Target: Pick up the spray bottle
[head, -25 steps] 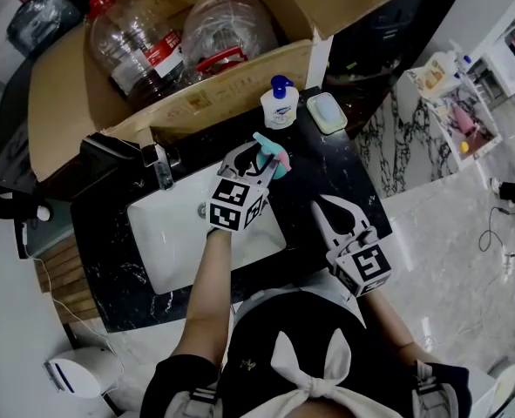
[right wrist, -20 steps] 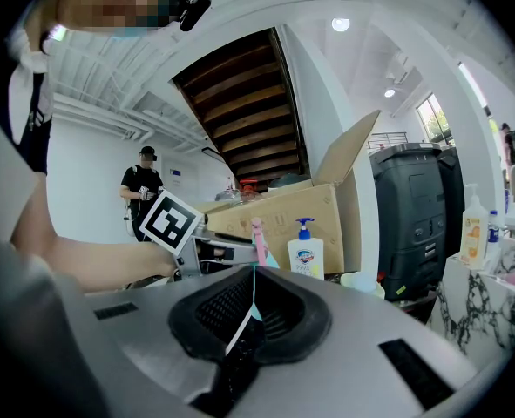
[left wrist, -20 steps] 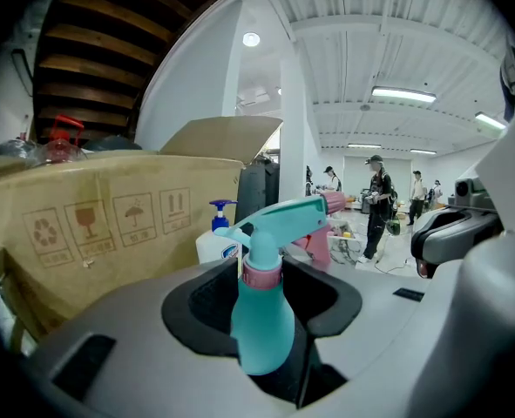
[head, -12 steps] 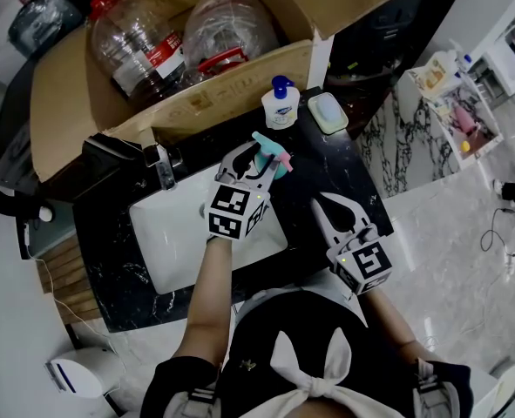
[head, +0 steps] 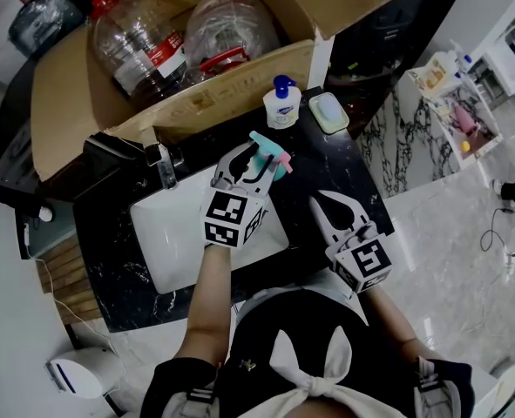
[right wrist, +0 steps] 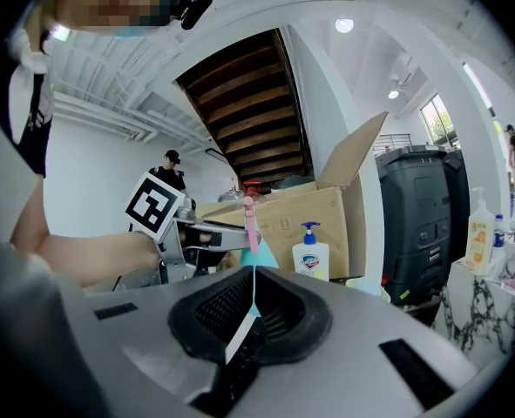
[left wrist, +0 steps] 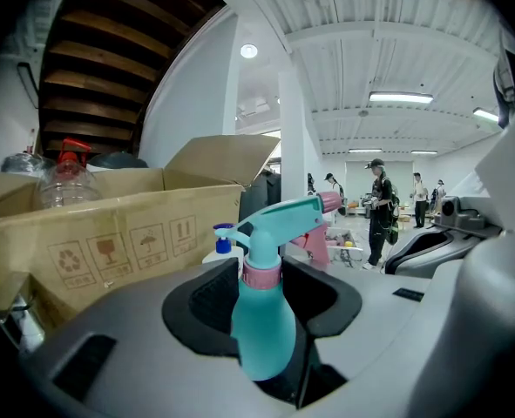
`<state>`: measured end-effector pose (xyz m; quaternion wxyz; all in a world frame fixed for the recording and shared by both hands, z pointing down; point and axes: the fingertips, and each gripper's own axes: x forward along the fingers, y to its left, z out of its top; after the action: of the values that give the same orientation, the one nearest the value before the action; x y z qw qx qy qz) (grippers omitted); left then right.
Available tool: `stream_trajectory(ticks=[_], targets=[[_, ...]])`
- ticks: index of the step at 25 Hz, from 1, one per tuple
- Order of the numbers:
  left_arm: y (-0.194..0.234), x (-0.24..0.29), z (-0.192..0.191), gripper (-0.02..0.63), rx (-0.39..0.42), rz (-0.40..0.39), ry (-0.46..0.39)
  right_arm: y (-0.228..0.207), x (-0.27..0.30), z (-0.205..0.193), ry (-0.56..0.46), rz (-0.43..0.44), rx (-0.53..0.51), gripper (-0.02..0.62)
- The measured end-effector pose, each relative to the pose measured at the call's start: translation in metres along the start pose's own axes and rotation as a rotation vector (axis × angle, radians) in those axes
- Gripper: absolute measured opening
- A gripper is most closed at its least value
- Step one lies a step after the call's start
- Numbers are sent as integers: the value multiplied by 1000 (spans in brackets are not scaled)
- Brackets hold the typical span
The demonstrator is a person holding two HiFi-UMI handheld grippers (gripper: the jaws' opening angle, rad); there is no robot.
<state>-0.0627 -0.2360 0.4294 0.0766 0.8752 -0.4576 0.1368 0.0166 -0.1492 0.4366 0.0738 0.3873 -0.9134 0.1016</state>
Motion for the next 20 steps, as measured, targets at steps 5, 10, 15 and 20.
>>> stream_trajectory(ticks=[5,10,15,20], targets=[[-4,-8,2,173,23,11,0,4,2,3,-1,8,-7,26],[-12,-17,3,172,37,14,-8,8,2,3,20,22,-8,26],[-18,-27,6,170,48,25,-24,10,3,8,-2,24,-20,26],[-27,-35,9,169,33,26,-39,12,4,13,-23,25,-30,26]])
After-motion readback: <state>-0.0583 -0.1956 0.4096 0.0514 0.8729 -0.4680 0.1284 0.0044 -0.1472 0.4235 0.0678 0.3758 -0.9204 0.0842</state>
